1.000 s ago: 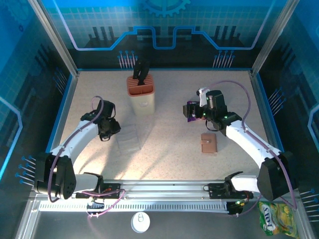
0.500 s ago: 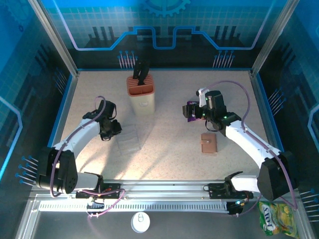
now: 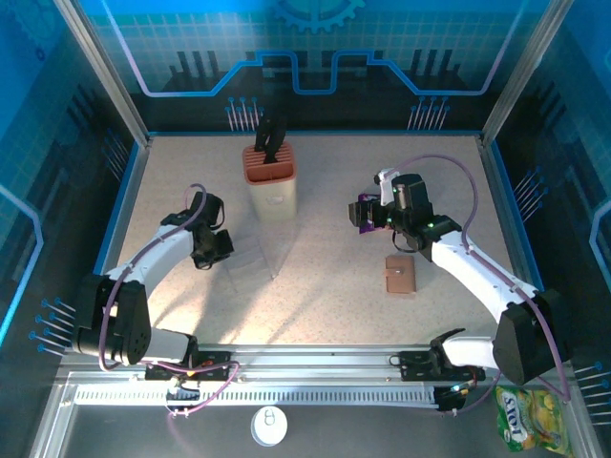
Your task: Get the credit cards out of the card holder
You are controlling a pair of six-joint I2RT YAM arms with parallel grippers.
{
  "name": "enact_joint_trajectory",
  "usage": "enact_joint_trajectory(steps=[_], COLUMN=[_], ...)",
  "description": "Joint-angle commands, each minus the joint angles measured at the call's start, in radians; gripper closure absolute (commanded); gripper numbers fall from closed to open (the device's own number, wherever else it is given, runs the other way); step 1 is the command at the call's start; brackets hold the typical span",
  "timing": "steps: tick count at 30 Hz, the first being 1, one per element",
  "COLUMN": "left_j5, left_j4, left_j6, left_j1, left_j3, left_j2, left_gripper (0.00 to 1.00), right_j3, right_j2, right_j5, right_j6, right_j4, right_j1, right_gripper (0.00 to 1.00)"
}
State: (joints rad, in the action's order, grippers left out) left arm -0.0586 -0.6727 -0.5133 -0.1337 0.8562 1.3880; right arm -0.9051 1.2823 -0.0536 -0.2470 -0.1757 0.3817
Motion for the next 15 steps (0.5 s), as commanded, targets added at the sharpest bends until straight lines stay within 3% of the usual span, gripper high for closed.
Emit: enact_joint_trajectory(steps=[1, 7, 15], left_j5=[0.0, -0.015, -0.014], left_j4=[-0.043, -0.091, -0.09], left_j6=[0.027, 0.037, -0.038], left_j1=[0.003, -0.024, -0.152], left_j3=[0.027, 0.079, 0.166], left_j2=[0.005, 0.003, 0.043], left_gripper=[0.98, 1.0, 1.0], right_j3=[-0.014, -0.011, 0.001], right_j2=[-0.013, -0.017, -0.033], right_j5=[-0.022, -0.026, -0.059], right_j6=[0.015, 0.015, 0.017], right_j4=[-0.012, -0.008, -0.016], right_j1=[0.017, 0.017, 0.017], right_gripper=[0.03, 0.03, 0.03])
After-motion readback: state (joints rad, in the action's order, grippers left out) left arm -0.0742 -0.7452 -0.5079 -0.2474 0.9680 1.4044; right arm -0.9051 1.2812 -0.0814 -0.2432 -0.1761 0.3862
